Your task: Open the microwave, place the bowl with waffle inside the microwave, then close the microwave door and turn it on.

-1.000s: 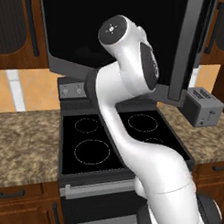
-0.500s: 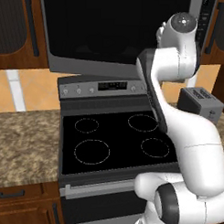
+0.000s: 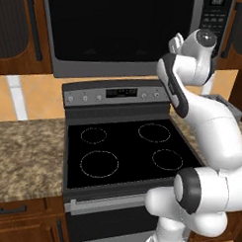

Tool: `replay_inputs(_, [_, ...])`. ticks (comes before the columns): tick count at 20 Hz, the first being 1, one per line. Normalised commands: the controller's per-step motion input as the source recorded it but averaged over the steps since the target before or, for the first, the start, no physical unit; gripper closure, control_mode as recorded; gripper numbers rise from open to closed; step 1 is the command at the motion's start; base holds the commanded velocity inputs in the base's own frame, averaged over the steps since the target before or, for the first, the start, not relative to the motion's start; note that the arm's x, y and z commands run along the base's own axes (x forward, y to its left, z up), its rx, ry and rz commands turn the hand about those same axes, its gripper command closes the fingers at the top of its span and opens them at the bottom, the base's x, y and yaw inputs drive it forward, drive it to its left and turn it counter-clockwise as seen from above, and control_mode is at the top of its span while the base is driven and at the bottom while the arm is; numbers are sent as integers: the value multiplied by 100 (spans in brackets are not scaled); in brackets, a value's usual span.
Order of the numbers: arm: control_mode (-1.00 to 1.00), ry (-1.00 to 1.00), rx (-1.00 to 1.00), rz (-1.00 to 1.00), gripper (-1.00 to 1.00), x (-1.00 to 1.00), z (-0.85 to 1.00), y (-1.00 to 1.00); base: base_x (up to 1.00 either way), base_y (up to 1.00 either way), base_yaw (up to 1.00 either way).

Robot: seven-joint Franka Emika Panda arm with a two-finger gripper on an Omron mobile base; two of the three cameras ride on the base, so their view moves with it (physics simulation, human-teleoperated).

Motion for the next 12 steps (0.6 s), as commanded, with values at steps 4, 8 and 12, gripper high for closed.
replay_inputs(4, [-100,2,0,5,100,100,-47,-15,0,0,0])
replay_inputs(8, [-100,5,0,0,100,100,-60,-2,0,0,0])
replay_inputs(12, [-100,4,0,0,100,100,-66,0,0,0,0])
